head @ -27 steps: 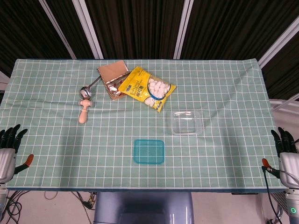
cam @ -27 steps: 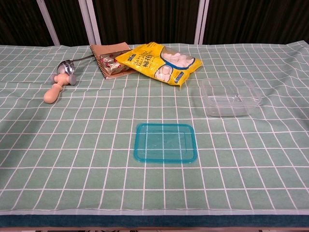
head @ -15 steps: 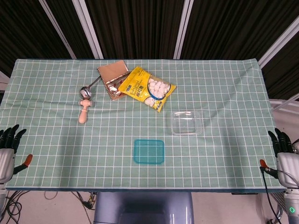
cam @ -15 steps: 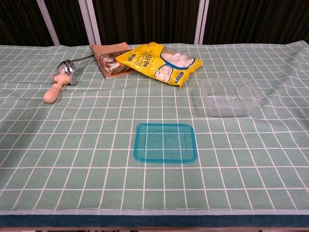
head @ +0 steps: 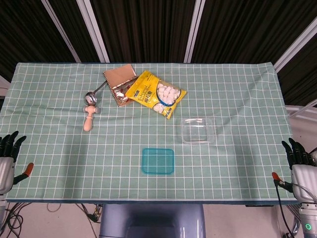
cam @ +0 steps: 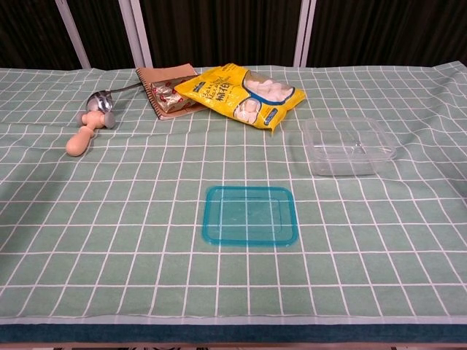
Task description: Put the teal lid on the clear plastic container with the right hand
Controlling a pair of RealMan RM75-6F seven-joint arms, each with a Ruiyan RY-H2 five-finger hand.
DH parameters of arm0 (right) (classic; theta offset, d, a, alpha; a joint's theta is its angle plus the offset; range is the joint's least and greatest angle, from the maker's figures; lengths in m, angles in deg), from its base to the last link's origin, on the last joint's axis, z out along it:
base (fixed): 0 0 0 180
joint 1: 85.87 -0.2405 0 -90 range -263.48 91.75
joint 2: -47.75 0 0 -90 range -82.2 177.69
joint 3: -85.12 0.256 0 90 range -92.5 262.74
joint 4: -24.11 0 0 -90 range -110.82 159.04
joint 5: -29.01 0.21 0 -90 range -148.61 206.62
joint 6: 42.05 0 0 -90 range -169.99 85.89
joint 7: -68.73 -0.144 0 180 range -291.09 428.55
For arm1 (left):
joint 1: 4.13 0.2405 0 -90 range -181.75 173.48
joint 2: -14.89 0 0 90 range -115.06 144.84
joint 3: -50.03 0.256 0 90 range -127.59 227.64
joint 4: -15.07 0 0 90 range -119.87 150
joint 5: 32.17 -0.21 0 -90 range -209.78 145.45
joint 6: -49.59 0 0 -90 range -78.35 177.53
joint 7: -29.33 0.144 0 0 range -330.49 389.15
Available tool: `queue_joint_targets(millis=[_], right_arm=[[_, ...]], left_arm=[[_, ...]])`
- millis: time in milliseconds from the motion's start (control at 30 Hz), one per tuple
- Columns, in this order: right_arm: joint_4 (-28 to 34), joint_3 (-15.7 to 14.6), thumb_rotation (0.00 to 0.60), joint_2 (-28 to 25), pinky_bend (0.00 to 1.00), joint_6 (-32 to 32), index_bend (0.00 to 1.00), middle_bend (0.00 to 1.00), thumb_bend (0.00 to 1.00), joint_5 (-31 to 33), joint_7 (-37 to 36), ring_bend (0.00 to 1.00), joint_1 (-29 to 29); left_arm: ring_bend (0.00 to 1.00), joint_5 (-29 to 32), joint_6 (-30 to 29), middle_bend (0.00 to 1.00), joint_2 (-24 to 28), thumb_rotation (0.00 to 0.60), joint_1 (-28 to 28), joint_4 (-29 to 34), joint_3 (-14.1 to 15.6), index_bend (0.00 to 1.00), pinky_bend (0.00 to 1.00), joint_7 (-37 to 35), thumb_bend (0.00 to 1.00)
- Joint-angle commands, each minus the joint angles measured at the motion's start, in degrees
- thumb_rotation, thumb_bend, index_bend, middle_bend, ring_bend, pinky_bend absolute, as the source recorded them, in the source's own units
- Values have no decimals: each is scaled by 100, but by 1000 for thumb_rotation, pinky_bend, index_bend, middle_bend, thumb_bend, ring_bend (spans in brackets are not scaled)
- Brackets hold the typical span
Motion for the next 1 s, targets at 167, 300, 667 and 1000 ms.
queue_joint_targets(millis=[167, 300, 667, 1000], right_arm=[[998, -54, 600, -739, 0, -766, 0, 0, 251, 119, 1132, 0, -371], [1692, 131, 600, -1057, 0, -1288, 0, 0, 250, 511, 1728, 0, -743], [2865, 779, 600, -959, 0, -2575, 0, 0, 223, 3187, 3433, 0, -2346], [2921, 867, 600, -108, 0, -2289, 0, 0, 222, 4976, 4412, 0, -3581]], left_arm=[[0, 94, 57, 0, -10, 600, -11, 54, -21, 118, 0, 67, 298], [0, 37, 59, 0, -29, 600, -27, 70, 0, 118, 0, 136, 298], [0, 134, 133, 0, -7, 600, -30, 141, 2, 119, 0, 149, 304], [0, 239, 159, 0, 16, 600, -26, 201, -28, 119, 0, 131, 315]])
